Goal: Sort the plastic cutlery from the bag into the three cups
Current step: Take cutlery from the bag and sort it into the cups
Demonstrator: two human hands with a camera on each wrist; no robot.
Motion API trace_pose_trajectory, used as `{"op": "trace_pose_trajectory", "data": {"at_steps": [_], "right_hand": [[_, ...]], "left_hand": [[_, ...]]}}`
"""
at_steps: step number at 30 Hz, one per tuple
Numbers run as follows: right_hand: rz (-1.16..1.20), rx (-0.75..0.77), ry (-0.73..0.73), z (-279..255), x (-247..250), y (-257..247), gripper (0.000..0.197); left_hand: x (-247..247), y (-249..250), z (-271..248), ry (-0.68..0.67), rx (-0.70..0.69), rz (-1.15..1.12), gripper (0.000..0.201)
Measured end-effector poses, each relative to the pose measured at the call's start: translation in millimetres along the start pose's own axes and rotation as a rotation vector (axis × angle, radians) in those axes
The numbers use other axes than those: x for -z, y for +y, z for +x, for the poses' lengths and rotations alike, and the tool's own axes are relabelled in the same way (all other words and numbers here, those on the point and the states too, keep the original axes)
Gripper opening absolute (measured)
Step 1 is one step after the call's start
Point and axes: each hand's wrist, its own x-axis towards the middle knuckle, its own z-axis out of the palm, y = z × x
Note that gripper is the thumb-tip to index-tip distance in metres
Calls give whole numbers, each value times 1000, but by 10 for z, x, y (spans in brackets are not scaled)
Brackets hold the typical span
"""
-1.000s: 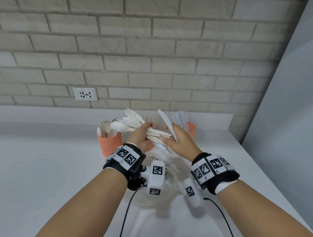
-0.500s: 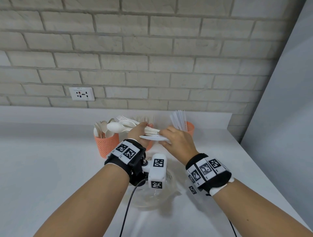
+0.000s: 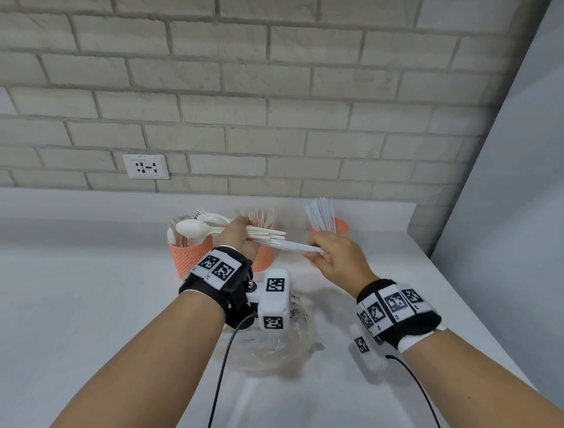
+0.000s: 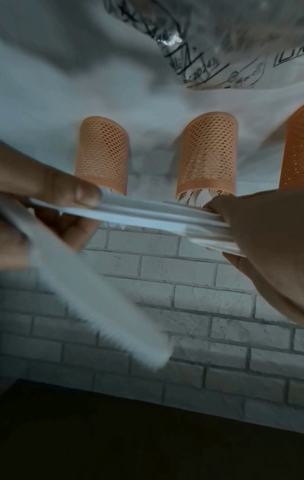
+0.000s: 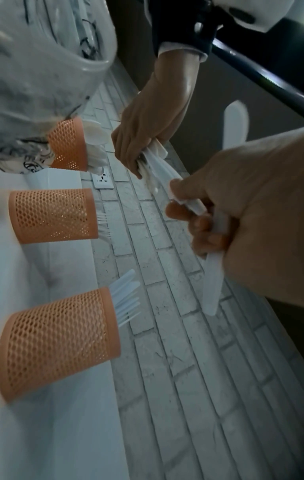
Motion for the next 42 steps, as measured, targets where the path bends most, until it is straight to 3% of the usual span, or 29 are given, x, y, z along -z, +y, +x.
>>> {"op": "trace_pose_trajectory", "data": {"at_steps": [4, 7, 11, 16, 19, 24, 28, 35, 38, 42], "right_hand": [[-160, -58, -209, 57, -22, -135, 26], [-190, -85, -262, 98, -58, -163, 32], [-120, -93, -352, 38, -47, -23, 28], [379, -277, -598, -65, -18, 222, 12], [636, -381, -635, -110, -12, 307, 15], [1024, -527, -513, -36, -90, 369, 19], [1120, -564, -271, 264, -44, 372, 17], [758, -457, 259, 957, 86, 602, 9], [685, -480, 303, 1058, -53, 750, 14], [671, -634, 263, 974, -301, 894, 31]], "left_hand": [[-18, -115, 54, 9, 8, 45, 19], [-26, -183, 90, -19, -10, 77, 11], [-30, -129, 117, -12, -84, 58, 16], [63, 38, 170, 17, -163, 67, 27], [147, 120, 311, 27, -222, 88, 29], [161, 40, 322, -79, -163, 54, 23], [89, -155, 163, -254, -65, 128, 18], [89, -291, 178, -557, -51, 420, 13], [88, -291, 178, -618, -28, 442, 16], [85, -284, 197, -681, -27, 481, 11]]}}
